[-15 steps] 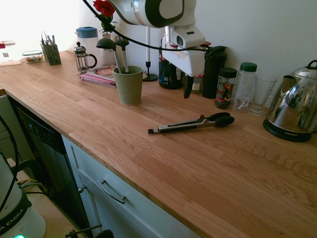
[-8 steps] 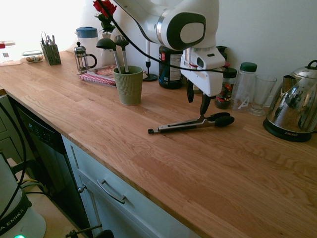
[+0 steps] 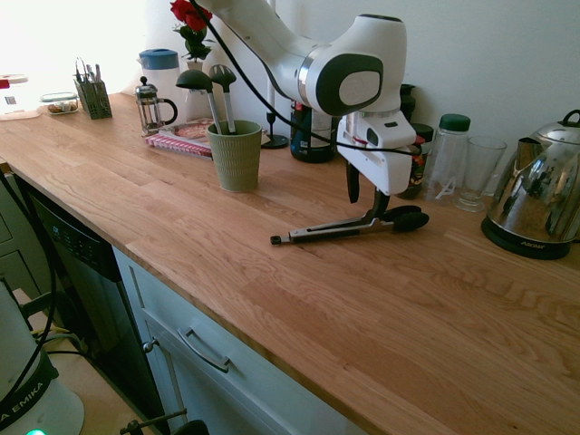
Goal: Put the tongs back in the holder
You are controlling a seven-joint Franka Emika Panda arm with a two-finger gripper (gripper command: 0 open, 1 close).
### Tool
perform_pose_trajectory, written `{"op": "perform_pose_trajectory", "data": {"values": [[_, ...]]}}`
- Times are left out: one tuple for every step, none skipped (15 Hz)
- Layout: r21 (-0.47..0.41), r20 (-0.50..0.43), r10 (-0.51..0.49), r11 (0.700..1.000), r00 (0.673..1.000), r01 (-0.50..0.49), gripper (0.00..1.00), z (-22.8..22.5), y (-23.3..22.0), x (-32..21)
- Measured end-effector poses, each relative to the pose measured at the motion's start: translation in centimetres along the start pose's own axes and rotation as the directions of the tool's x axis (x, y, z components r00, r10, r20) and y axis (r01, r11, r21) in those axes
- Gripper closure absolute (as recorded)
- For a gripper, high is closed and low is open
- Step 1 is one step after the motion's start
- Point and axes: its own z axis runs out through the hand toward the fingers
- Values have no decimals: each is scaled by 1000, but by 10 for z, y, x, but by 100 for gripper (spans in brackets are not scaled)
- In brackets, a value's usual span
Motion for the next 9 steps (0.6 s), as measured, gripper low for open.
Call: {"op": "perform_pose_trajectory", "data": {"values": [[-1,1,0,1000,1000,0,100,1,0,0],[-2,2,-1,1000,1000,1,100,2,-1,-1],[-4,3,-3,1000,1000,3,100,3,-1,-2],[-5,3,-4,1000,1000,4,100,4,-2,-2],[-7,4,-5,1000,1000,5,100,5,-2,-3],[-9,4,-5,1000,1000,5,100,6,-2,-3],[-10,4,-5,1000,1000,5,100,7,-2,-3],[-10,4,-5,1000,1000,5,100,8,-2,-2],[-10,4,-4,1000,1000,4,100,8,-2,-2]]}}
